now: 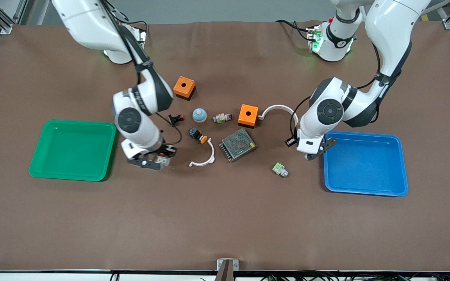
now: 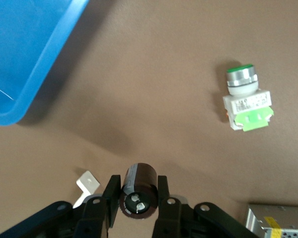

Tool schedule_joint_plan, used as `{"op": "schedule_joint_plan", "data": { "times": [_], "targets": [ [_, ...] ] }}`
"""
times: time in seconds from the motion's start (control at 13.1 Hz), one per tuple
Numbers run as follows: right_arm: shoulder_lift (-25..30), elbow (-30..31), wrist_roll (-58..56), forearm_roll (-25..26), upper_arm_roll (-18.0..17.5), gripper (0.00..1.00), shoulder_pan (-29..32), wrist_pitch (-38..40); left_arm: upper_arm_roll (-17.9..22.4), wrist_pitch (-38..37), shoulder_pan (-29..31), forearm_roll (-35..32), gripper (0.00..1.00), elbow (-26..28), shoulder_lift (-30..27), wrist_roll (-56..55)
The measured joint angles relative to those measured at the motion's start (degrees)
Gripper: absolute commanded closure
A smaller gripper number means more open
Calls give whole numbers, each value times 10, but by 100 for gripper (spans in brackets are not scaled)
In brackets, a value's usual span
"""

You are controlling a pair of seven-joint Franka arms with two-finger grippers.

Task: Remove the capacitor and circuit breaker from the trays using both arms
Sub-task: 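Carry the capacitor and the breaker out of the trays toward the table center, then lower the capacitor and the breaker onto the table and open both grippers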

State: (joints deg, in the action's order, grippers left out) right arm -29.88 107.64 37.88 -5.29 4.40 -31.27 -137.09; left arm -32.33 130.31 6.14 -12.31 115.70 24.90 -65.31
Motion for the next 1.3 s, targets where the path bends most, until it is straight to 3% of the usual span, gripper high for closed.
{"op": "schedule_joint_plan", "data": {
  "times": [0.53, 0.61, 0.69, 0.76, 0.84, 1.15, 1.3],
  "targets": [
    [-32, -1, 26, 0, 2, 98, -35, -38, 9, 13, 16, -28, 100, 1, 11, 0],
    [-32, -1, 26, 0, 2, 93, -35, -38, 11, 19, 17, -30, 100, 1, 15, 0],
    [-32, -2, 26, 0, 2, 58, -36, -37, 11, 23, 19, -35, 100, 1, 19, 0],
    [-32, -2, 26, 0, 2, 15, -37, -37, 11, 25, 20, -39, 100, 1, 22, 0],
    [-33, -2, 26, 0, 2, 0, -37, -36, 11, 28, 21, -41, 100, 1, 26, 0],
    [-32, -13, 26, 0, 8, 0, -36, -28, 10, 39, 18, -42, 100, 1, 32, -16],
    [-32, -49, 26, 0, 12, 0, -31, 11, 9, 42, 9, -43, 100, 2, 37, -30]
  ]
}}
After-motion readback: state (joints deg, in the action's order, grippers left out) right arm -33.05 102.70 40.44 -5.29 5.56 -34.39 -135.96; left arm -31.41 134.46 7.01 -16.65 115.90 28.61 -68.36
